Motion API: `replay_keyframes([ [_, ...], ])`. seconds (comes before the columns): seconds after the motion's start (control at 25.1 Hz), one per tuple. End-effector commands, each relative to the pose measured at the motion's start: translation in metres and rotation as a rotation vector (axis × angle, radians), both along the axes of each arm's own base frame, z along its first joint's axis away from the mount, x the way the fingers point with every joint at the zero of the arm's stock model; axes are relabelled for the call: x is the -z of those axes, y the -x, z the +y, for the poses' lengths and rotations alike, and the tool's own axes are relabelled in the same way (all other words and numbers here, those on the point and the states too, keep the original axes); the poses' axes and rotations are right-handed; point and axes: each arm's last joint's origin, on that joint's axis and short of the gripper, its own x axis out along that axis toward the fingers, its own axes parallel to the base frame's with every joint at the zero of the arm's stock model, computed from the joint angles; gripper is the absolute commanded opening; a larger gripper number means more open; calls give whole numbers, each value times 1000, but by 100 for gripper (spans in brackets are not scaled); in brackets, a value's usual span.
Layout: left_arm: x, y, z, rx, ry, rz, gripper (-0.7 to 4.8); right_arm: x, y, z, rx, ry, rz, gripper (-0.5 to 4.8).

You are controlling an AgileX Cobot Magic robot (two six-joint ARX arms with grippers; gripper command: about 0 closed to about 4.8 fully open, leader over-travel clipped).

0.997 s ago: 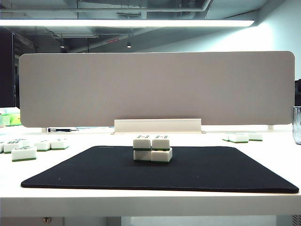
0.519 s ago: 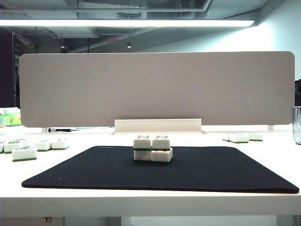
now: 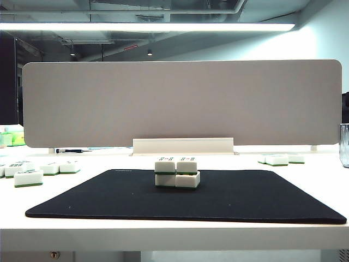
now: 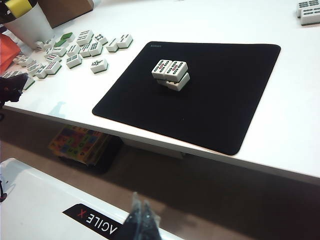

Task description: Arrange four mahjong tiles into a neat stack, creating two layers of paired tiles.

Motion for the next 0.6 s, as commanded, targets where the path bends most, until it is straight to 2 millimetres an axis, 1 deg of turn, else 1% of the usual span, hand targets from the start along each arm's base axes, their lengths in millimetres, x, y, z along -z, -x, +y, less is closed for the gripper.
replay_keyframes([
  [0.04,1,1,-1,59,-14,15,-6,0,3,0,0,1,-25,-1],
  [0.16,2,1,-3,106,-20,22,-6,0,3,0,-1,1,-25,-1],
  [0.6,1,1,-3,108,2,13,-6,0,3,0,-1,1,-25,-1],
])
